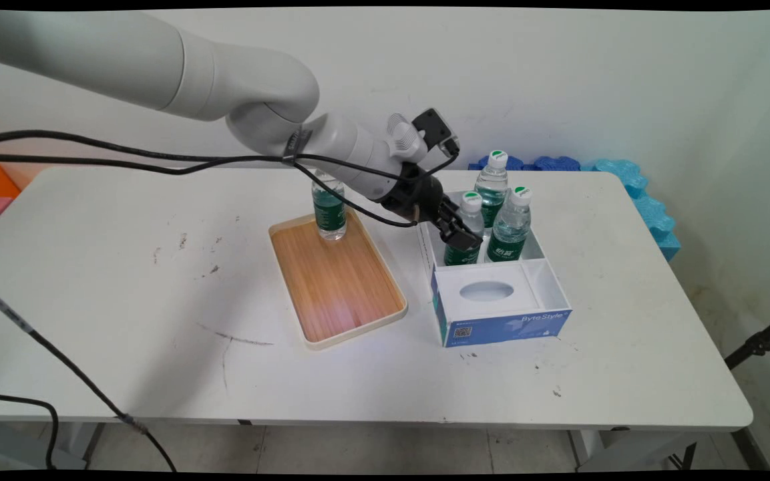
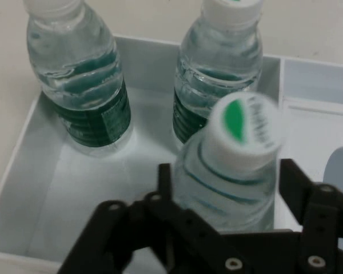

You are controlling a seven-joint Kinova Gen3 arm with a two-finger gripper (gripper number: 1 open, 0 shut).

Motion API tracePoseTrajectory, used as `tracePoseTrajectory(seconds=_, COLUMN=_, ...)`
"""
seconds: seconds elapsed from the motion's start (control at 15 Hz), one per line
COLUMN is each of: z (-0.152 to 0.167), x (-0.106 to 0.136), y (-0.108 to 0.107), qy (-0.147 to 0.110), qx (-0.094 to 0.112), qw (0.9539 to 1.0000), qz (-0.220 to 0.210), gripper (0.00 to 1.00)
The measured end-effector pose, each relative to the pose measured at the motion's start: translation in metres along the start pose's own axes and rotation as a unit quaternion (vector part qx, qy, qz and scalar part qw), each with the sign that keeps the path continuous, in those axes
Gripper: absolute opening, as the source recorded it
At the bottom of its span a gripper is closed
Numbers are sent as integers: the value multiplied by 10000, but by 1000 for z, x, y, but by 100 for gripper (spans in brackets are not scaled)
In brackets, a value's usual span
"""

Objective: Pick up the green bottle from the white box, then place the picked object on the tray

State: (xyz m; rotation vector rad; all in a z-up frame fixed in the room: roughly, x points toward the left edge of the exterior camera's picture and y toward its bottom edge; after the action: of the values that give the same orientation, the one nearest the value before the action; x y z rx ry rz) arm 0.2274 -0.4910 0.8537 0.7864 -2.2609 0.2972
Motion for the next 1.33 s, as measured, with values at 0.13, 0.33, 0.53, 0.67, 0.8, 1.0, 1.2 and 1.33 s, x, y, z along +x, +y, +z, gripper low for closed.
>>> tracePoseTrajectory(seconds=0.13, z=2, x=0, y=0, qy=-15, qx=12, qw=10000, qz=-4, gripper=0)
tracePoseTrajectory(seconds=0.33, z=4, x=0, y=1, qy=-41, qx=33, qw=10000, qz=-18, gripper=0)
tracePoseTrajectory(seconds=0.53, z=4, x=1, y=1, qy=-46, qx=49, qw=10000, qz=-18, gripper=0)
tracePoseTrajectory(seconds=0.67, z=1, x=3, y=1, qy=-22, qx=55, qw=10000, qz=-6, gripper=0)
tracePoseTrajectory(seconds=0.8, z=-4, x=6, y=1, qy=20, qx=58, qw=10000, qz=-5, gripper=0)
tracePoseTrajectory(seconds=1.0, z=-15, x=12, y=1, qy=95, qx=53, qw=9999, qz=-22, gripper=0)
tracePoseTrajectory(seconds=1.2, z=-29, x=17, y=0, qy=180, qx=48, qw=9998, qz=-56, gripper=0)
tracePoseTrajectory(seconds=1.33, z=-44, x=21, y=-1, qy=264, qx=34, qw=9996, qz=-114, gripper=0)
